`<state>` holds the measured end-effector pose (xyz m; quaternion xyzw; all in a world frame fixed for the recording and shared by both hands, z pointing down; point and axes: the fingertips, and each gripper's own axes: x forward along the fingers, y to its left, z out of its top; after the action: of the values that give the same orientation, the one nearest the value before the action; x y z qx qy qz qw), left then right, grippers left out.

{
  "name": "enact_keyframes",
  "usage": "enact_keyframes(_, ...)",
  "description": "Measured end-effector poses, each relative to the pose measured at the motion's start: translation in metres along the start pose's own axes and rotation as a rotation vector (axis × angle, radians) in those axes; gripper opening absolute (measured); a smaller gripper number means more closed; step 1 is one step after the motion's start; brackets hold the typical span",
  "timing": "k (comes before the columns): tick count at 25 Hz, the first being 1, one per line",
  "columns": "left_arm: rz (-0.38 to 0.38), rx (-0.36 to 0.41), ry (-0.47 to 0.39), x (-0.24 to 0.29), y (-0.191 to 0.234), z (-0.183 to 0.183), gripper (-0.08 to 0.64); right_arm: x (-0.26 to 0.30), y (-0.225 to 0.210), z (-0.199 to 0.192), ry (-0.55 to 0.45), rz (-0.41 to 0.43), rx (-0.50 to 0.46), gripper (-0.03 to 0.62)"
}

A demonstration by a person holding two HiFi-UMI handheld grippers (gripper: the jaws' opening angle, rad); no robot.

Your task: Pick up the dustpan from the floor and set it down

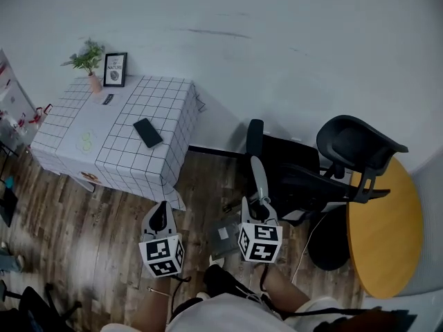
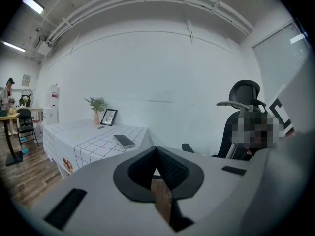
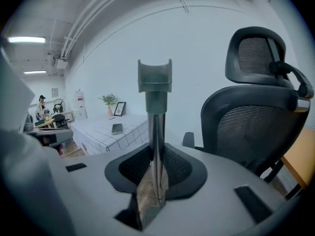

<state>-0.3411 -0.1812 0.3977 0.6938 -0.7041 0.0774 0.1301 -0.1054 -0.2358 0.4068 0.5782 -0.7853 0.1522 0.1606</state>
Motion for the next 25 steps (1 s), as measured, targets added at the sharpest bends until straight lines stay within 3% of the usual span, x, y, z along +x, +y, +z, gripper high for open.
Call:
enact_keyframes(11, -0.003, 0.009, 0.037, 0.088, -0.016, 0.015, 0.018, 0.086, -0.007, 0.029, 0.018, 0.062, -0.008, 0.101)
enact_keyframes(18, 0.010, 0.009, 0.054, 0.131, -0.004, 0.025, 0.018, 0.133, -0.019, 0.049, 0.011, 0.046, 0.039, 0.101)
enact_keyframes(25, -0.028, -0.001, 0.054, 0.183, 0.009, 0.041, 0.017, 0.178, -0.015, 0.059, 0.036, 0.018, 0.073, 0.101)
